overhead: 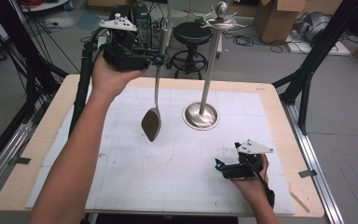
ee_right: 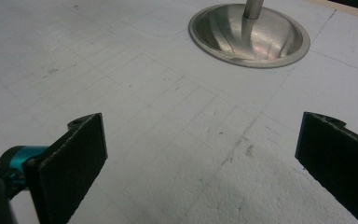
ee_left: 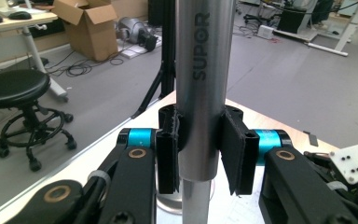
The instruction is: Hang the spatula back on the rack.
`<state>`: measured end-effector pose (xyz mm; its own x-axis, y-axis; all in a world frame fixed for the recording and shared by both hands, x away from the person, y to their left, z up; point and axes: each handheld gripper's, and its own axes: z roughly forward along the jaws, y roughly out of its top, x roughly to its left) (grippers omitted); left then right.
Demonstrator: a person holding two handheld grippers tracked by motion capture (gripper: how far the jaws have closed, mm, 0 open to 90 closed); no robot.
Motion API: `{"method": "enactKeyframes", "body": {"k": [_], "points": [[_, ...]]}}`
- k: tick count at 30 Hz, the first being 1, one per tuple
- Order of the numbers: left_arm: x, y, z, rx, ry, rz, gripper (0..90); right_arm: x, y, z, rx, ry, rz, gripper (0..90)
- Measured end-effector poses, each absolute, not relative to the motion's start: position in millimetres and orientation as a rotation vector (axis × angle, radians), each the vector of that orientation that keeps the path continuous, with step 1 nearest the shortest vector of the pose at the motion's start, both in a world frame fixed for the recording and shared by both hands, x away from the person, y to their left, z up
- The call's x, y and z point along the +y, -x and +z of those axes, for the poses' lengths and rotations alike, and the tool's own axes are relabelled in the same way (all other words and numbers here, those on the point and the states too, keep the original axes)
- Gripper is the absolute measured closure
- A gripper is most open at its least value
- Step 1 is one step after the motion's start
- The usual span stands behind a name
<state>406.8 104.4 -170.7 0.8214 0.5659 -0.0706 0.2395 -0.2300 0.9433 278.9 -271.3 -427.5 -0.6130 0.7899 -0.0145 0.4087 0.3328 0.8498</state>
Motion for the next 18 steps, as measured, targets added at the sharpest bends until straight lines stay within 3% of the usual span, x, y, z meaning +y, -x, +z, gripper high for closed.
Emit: {"method": "enactKeyframes", "body": {"k": [18], "points": [[59, -420, -167, 0.551, -1.879, 0.339, 69.0, -275, -279, -428, 2.173, -1.06, 1.202, 0.6]]}}
